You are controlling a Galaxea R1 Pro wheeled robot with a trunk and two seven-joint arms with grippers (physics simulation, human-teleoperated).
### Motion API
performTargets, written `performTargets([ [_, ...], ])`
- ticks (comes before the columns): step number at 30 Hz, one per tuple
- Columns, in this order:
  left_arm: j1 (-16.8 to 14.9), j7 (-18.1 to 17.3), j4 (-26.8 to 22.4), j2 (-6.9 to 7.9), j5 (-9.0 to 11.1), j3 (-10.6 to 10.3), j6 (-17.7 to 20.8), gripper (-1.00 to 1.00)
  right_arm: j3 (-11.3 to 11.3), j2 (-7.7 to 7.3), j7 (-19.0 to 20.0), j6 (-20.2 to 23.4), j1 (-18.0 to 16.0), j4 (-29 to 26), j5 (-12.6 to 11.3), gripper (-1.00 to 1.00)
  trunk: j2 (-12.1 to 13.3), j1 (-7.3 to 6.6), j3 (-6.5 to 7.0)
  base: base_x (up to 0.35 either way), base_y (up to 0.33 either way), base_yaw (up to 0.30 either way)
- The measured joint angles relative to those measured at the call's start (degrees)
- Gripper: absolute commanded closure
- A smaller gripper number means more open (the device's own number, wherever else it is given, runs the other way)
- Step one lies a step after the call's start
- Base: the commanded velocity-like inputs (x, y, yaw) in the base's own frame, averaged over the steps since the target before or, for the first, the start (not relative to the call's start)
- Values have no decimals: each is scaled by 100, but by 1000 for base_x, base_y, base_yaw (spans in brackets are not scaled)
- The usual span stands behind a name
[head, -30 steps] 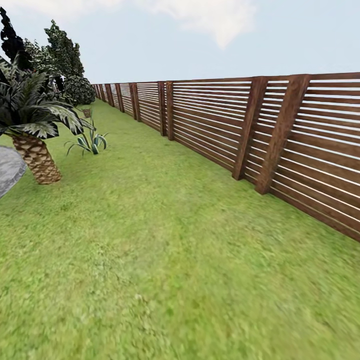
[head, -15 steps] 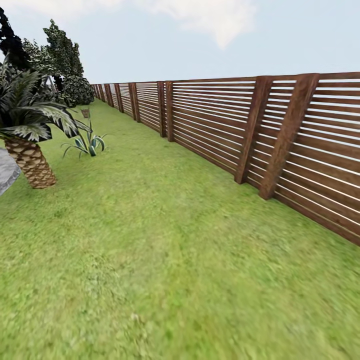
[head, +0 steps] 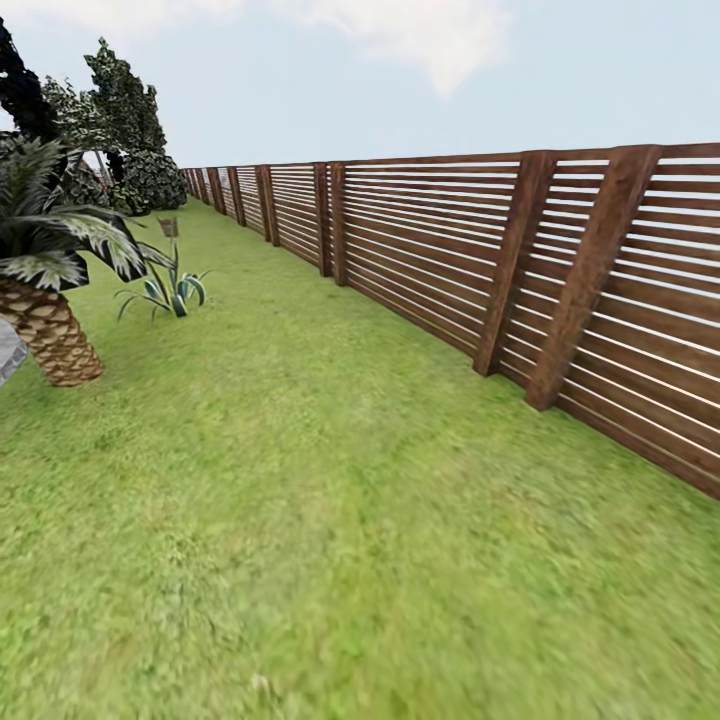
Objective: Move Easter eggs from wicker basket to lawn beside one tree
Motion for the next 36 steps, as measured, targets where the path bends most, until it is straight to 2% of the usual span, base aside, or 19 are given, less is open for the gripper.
performTargets([
  [36,0,0,0,0,0,-1,0,-100,0,6,0,0,-2,0,6,-100,0,0,0,325,0,0],
])
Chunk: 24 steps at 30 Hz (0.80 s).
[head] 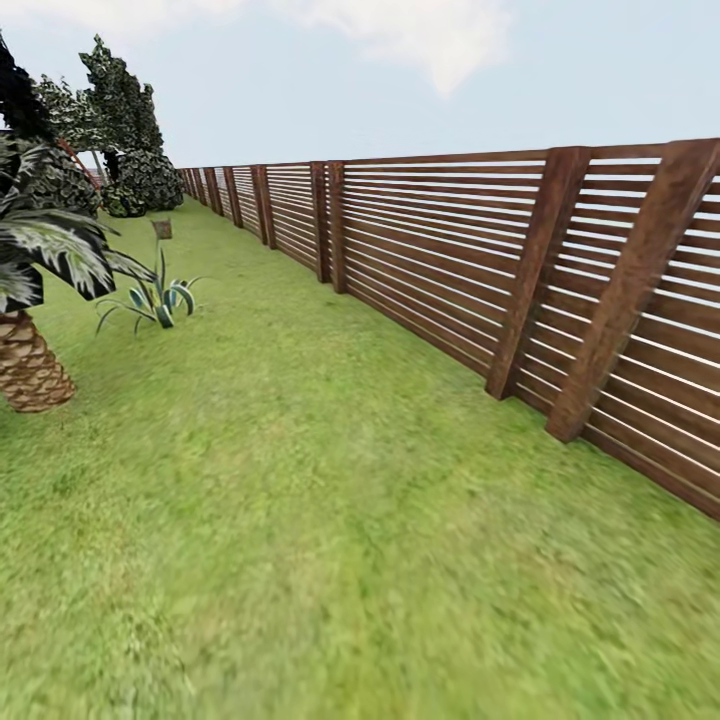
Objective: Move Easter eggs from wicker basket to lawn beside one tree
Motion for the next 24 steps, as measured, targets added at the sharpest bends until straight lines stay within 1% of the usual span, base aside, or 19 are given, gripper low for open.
performTargets([
  [24,0,0,0,0,0,0,0,-100,0,0,0,0,1,0,-2,-100,0,0,0,325,0,0],
])
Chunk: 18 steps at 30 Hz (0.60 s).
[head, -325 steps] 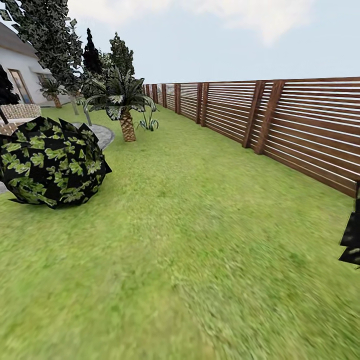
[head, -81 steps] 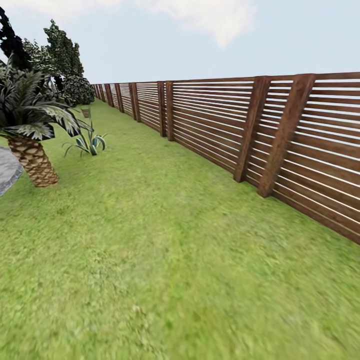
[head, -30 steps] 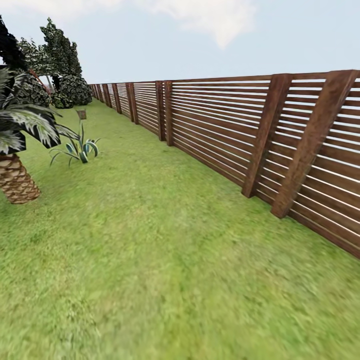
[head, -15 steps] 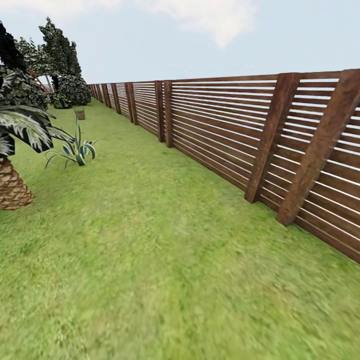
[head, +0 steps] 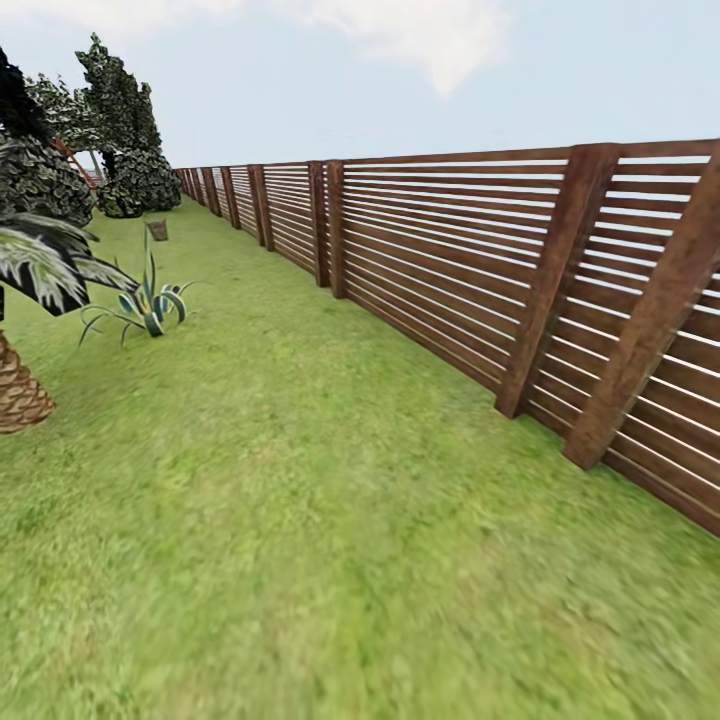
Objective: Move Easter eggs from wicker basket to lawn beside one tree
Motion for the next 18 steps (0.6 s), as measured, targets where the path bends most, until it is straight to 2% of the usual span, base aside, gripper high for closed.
performTargets([
  [18,0,0,0,0,0,1,0,-100,0,0,0,0,-1,0,2,-100,0,0,0,325,0,0],
])
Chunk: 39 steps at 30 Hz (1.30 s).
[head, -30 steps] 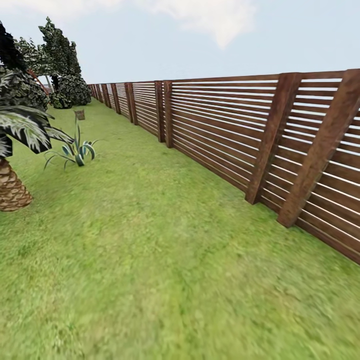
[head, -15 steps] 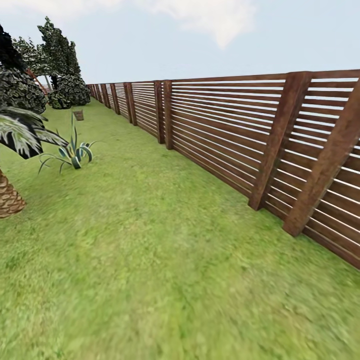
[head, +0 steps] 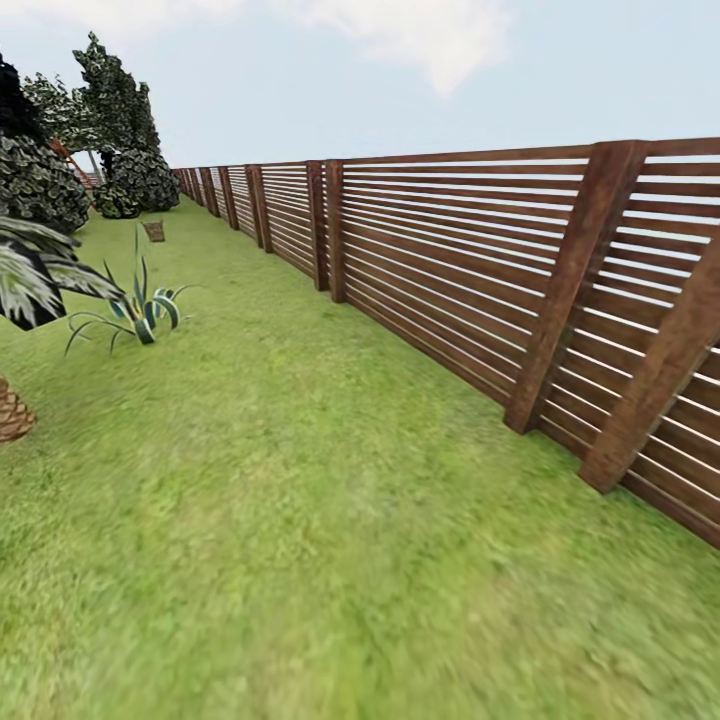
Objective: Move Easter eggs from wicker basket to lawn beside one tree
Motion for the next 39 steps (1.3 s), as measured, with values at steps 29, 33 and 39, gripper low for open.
performTargets([
  [29,0,0,0,0,-1,-7,0,-100,7,-24,38,-3,-1,1,39,-100,0,0,0,325,0,18],
  [33,0,0,0,-2,0,-7,0,-100,22,-27,40,-8,0,1,57,-100,0,0,0,325,0,269],
  [39,0,0,0,0,0,-7,0,-100,24,-19,37,-13,-1,1,62,-100,0,0,0,325,0,292],
])
